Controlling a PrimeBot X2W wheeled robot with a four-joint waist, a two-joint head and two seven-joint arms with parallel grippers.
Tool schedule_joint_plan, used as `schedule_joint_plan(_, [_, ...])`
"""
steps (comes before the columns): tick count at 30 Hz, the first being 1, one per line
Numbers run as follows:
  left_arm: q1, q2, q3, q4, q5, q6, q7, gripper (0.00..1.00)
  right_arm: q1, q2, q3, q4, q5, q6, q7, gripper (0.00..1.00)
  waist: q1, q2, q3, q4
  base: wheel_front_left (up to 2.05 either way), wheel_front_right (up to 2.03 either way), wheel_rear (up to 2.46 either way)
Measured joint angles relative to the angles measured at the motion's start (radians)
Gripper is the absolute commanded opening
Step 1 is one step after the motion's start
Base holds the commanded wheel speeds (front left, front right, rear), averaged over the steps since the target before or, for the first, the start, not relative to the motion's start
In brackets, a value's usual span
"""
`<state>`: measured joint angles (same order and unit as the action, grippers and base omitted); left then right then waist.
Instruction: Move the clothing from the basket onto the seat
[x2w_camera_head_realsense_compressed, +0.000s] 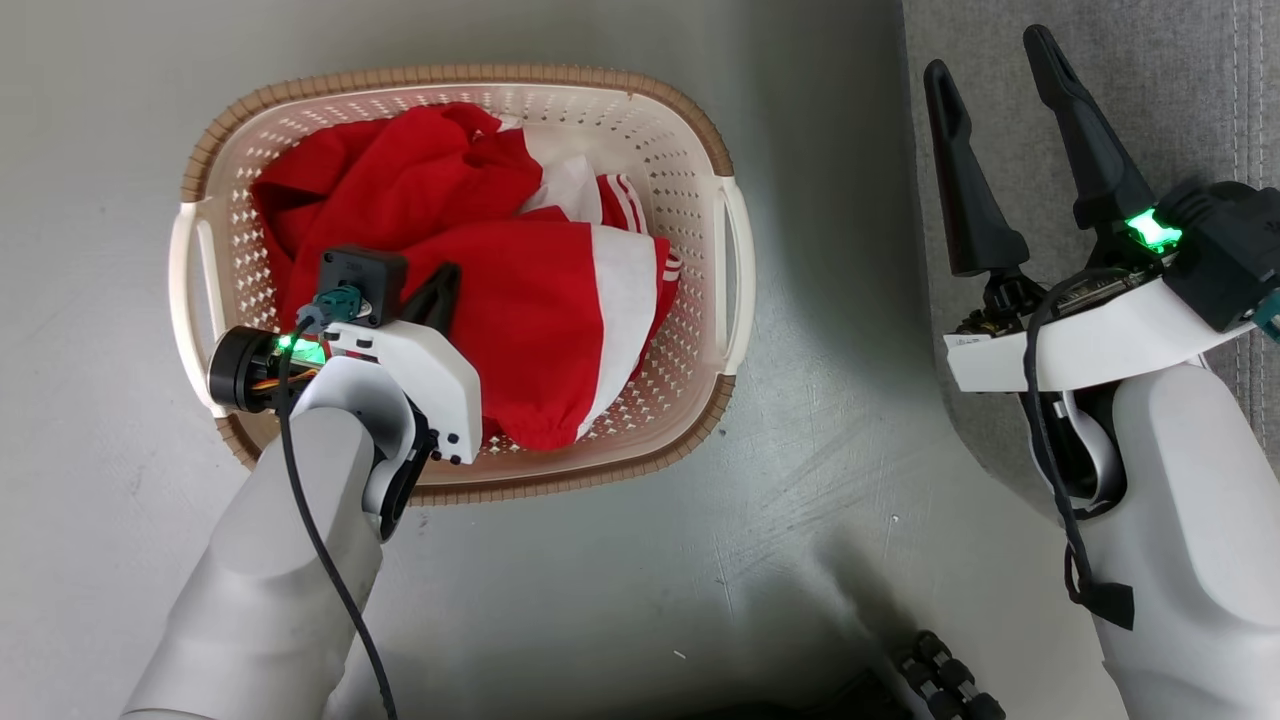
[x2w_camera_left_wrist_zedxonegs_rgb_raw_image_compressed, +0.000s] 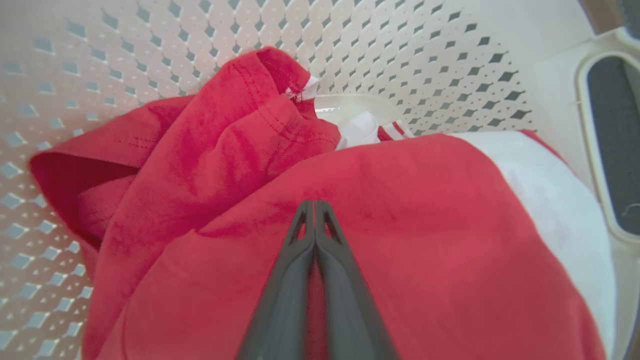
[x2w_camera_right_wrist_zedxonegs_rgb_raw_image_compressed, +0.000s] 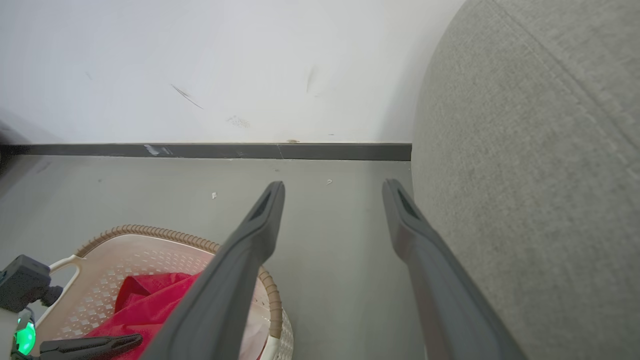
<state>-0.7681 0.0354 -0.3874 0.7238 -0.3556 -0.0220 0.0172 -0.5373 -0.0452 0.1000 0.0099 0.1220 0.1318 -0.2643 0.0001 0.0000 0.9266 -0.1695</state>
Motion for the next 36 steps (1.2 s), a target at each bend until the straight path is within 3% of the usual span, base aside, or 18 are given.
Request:
schedule_joint_plan(27, [0.075, -0.004, 0.002, -0.026, -0.136, -0.035, -0.209, 0.00, 0.029, -0.049, -0.014, 0.069, 0.000, 0.000, 0.001, 1.00, 0.0000, 0.0000, -0.171, 0.090, 0.00, 0.00, 0.00])
schedule_joint_plan(36, [0.126, -0.005, -0.003, -0.029, -0.151, -0.044, -0.231, 0.00, 0.081, -0.059, -0.022, 0.090, 0.000, 0.000, 0.001, 1.00, 0.0000, 0.0000, -0.263, 0.118, 0.00, 0.00, 0.00])
